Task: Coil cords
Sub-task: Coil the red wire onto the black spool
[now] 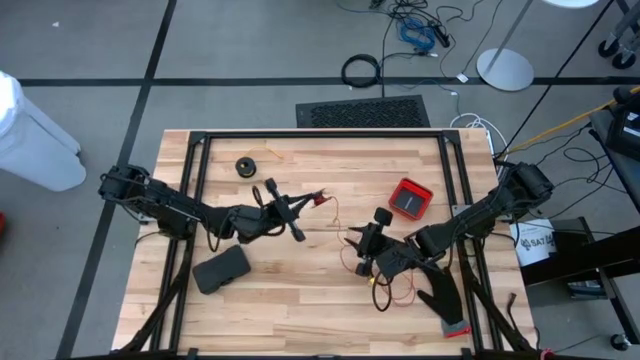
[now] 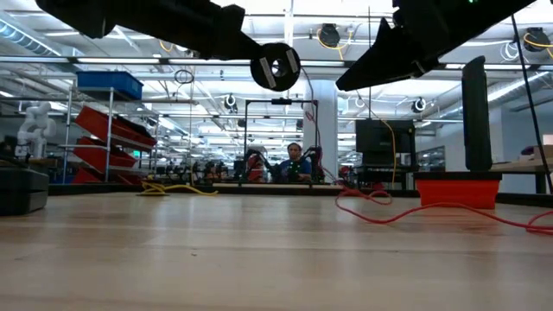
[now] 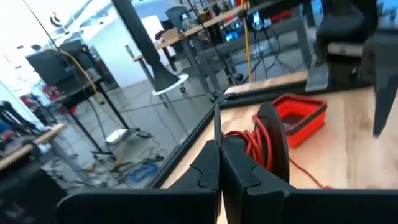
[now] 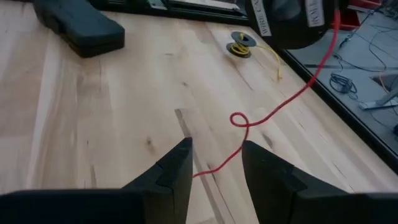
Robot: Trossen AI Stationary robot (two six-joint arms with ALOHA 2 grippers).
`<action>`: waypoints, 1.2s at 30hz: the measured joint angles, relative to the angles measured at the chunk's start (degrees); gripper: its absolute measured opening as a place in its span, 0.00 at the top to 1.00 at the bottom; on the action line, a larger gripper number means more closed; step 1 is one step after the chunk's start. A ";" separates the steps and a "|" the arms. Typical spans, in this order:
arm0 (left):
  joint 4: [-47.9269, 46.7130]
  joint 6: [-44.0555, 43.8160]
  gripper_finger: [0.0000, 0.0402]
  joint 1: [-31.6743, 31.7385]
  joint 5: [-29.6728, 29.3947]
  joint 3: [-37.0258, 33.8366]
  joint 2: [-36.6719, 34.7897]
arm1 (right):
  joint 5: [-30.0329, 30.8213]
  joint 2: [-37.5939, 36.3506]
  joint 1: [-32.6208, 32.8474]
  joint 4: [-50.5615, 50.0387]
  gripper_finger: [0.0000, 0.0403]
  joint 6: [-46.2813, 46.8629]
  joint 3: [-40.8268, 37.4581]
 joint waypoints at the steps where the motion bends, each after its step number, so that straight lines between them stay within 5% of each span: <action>1: 0.49 -0.81 1.00 0.38 0.80 0.00 0.00 | -0.01 0.00 -0.14 0.38 0.69 -0.04 0.00; 13: 3.70 -5.23 1.00 2.37 4.10 0.00 0.00 | 0.11 0.24 -2.65 10.85 0.69 -7.07 0.00; 36: 4.26 -5.40 1.00 2.26 6.23 0.00 0.00 | -1.92 0.22 -5.95 1.44 0.69 0.26 -0.04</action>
